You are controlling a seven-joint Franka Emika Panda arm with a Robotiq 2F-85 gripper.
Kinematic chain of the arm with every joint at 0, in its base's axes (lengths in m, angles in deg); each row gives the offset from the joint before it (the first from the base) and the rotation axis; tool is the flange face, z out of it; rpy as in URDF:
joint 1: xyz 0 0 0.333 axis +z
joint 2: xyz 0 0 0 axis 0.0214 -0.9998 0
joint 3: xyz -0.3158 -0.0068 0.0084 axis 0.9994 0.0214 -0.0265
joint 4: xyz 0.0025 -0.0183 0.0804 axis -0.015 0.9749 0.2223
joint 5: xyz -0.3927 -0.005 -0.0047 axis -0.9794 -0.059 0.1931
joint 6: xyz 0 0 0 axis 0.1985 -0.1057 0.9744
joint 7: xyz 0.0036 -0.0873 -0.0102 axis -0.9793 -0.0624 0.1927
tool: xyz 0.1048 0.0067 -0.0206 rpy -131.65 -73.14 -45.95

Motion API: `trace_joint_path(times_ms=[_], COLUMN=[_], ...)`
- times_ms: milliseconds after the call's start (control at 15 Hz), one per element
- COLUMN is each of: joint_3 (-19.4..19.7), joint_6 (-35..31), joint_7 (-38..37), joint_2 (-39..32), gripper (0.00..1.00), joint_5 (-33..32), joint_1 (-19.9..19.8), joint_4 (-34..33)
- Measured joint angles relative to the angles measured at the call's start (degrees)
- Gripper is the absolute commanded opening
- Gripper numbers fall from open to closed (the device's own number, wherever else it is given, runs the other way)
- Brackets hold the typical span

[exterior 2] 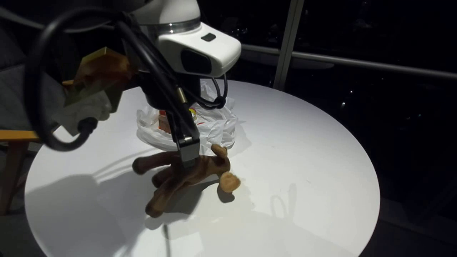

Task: Remove the contents from the white plastic bag and put them on the table one at a time

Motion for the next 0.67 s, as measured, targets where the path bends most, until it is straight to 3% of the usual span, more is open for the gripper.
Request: trace_joint_path(times_ms=[267,467,667], joint_3=[-0.04,-0.85,-3.59], joint_6=[2.68,8.10,17.68], joint_7=[-0.04,-1.13,-2.26], joint_2=[2.37,5.22,6.36], gripper=[1.00,1.00,1.00], joint_5=[4.00,4.43,3.91], joint_1=[1.36,2.40,3.72], joint_4=[-3.78,-8.22,-13.91])
